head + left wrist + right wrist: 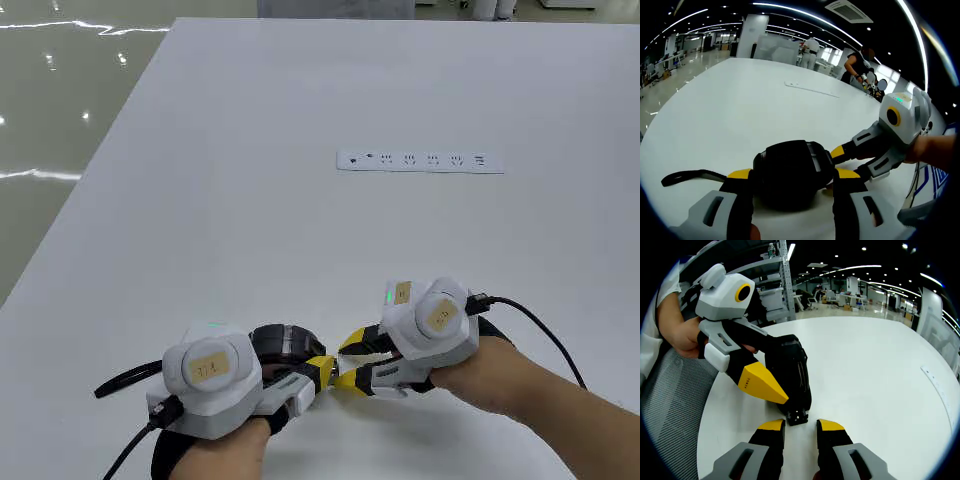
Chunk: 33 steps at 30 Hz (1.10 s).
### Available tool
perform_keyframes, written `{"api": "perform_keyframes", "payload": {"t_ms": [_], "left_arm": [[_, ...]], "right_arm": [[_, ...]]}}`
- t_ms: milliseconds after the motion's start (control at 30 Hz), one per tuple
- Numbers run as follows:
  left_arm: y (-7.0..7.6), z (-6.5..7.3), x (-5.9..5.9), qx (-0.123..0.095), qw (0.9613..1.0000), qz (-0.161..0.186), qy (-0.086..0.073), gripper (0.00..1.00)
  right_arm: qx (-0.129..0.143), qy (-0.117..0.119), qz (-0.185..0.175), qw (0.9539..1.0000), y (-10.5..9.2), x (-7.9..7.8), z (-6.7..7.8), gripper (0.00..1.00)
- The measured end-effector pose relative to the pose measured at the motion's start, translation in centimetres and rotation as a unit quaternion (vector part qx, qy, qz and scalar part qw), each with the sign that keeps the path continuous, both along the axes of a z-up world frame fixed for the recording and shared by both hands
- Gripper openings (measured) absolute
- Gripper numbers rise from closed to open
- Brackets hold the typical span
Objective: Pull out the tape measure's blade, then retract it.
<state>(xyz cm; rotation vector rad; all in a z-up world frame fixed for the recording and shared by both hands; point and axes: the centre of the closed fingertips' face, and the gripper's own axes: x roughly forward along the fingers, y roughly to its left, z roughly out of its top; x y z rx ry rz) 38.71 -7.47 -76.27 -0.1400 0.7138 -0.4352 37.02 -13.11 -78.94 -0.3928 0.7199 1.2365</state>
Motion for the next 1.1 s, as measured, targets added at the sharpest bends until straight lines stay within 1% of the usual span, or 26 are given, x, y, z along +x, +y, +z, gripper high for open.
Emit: {"api": "perform_keyframes", "payload": {"t_ms": [33,100,167,267,333,367,433,533,600,633,667,733,800,900,1000,1067,1100], "left_arm": [[0.1,0.1,-0.1,0.003,1.0,-0.004,-0.002,0.6],[0.4,0.6,-0.2,-0.002,0.9999,-0.007,-0.008,0.62],[0.7,0.9,-0.2,0.006,0.9997,-0.018,-0.016,0.62],[1.1,1.4,-0.3,0.006,0.9995,-0.021,-0.021,0.63],[1.3,1.5,-0.3,0.01,0.9993,-0.026,-0.024,0.63],[1.4,1.5,-0.4,0.011,0.9992,-0.029,-0.025,0.63],[1.6,1.6,-0.6,0.014,0.9989,-0.037,-0.027,0.63],[1.8,1.9,-0.8,0.014,0.9984,-0.045,-0.031,0.63],[2.1,2.1,-1.0,0.014,0.9981,-0.05,-0.034,0.62],[2.1,2.1,-1.1,0.015,0.9978,-0.054,-0.035,0.62],[2.4,1.9,-1.3,0.019,0.9976,-0.056,-0.034,0.62],[2.6,1.9,-1.5,0.02,0.9975,-0.06,-0.033,0.62],[3.0,1.8,-1.7,0.027,0.9967,-0.067,-0.036,0.61],[3.3,1.8,-2.0,0.027,0.9964,-0.072,-0.036,0.62],[3.5,2.0,-2.6,0.027,0.9951,-0.086,-0.039,0.62],[3.5,2.1,-2.8,0.026,0.9945,-0.093,-0.042,0.62],[3.6,2.2,-2.9,0.025,0.994,-0.097,-0.044,0.62]], "right_arm": [[0.0,0.0,-0.001,1.0,0.0,-0.1,0.0,0.24],[0.004,-0.001,-0.004,1.0,0.0,-0.3,0.2,0.25],[0.006,-0.004,-0.007,0.9999,-0.1,-0.4,0.4,0.25],[0.013,-0.015,-0.017,0.9997,-0.1,-0.3,0.9,0.25],[0.018,-0.01,-0.026,0.9994,-0.2,-0.3,1.1,0.25],[0.019,-0.016,-0.029,0.9993,-0.4,-0.3,1.2,0.25],[0.021,-0.017,-0.035,0.999,-0.6,-0.4,1.4,0.26],[0.029,-0.019,-0.05,0.9981,-0.9,-0.5,2.0,0.27],[0.024,-0.018,-0.059,0.9978,-1.2,-0.7,2.0,0.29],[0.024,-0.022,-0.059,0.9977,-1.2,-0.9,2.4,0.3],[0.032,-0.037,-0.062,0.9969,-1.1,-0.9,3.3,0.29],[0.038,-0.034,-0.074,0.9959,-1.1,-1.0,3.8,0.3],[0.038,-0.04,-0.085,0.9948,-1.3,-1.1,4.0,0.31],[0.043,-0.046,-0.099,0.9931,-1.5,-1.4,4.4,0.33],[0.044,-0.051,-0.112,0.9915,-2.1,-1.6,4.7,0.36],[0.049,-0.048,-0.118,0.9907,-2.3,-1.9,5.0,0.36],[0.049,-0.054,-0.121,0.99,-2.6,-1.9,5.2,0.37]]}}
